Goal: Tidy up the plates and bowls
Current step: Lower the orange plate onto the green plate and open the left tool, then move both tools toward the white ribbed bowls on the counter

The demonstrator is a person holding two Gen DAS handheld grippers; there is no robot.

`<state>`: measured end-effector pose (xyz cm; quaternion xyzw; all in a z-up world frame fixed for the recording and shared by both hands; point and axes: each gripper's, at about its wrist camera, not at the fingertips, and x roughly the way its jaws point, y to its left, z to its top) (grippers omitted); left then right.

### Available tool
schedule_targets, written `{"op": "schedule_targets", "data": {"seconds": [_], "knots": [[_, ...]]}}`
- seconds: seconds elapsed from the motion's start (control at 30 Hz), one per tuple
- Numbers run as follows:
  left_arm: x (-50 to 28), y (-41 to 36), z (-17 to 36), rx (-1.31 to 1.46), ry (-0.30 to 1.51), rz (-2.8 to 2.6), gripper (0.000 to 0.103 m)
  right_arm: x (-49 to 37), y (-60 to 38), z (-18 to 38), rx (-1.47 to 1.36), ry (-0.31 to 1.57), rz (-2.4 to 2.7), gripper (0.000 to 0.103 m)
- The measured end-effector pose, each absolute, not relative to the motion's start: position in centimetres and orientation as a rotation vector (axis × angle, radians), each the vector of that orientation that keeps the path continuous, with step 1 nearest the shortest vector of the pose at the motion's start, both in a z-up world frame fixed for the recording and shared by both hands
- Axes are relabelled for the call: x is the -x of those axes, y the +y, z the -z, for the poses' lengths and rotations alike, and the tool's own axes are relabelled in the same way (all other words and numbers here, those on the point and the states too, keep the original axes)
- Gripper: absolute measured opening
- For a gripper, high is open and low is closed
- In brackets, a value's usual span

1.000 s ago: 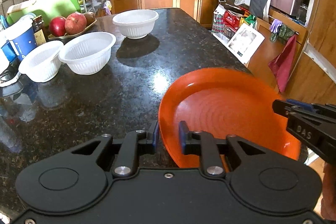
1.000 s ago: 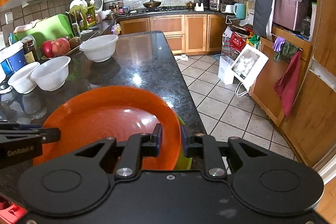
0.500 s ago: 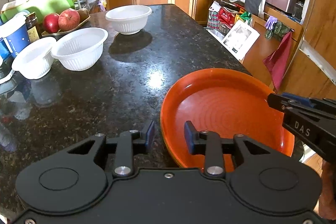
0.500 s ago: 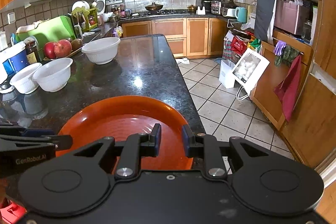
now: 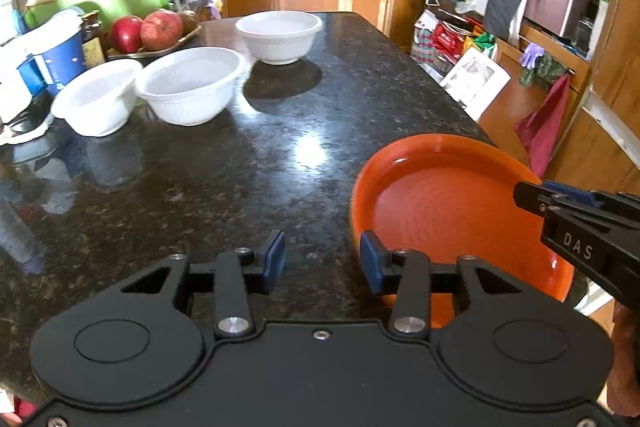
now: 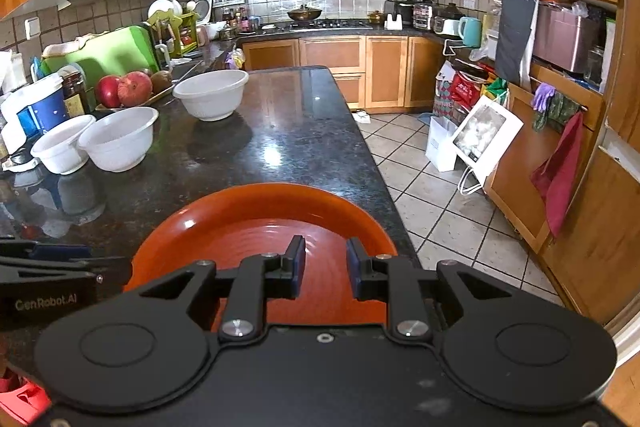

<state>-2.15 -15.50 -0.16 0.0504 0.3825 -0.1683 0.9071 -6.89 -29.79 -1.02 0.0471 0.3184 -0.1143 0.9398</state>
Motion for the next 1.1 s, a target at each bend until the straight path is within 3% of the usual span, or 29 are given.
{"op": "schedule_targets", "data": {"seconds": [0.57, 1.1], "knots": [[1.1, -9.2, -0.6, -0.054, 0.765, 0.234, 0.065, 4.8, -24.4, -0.2, -0.082, 0.617, 0.16, 0.045], [-2.6, -0.1, -0.5, -0.026, 0.802, 0.151, 0.066, 0.1, -14.8, -0.2, -0.069, 0.551, 0.136, 0.055]]}}
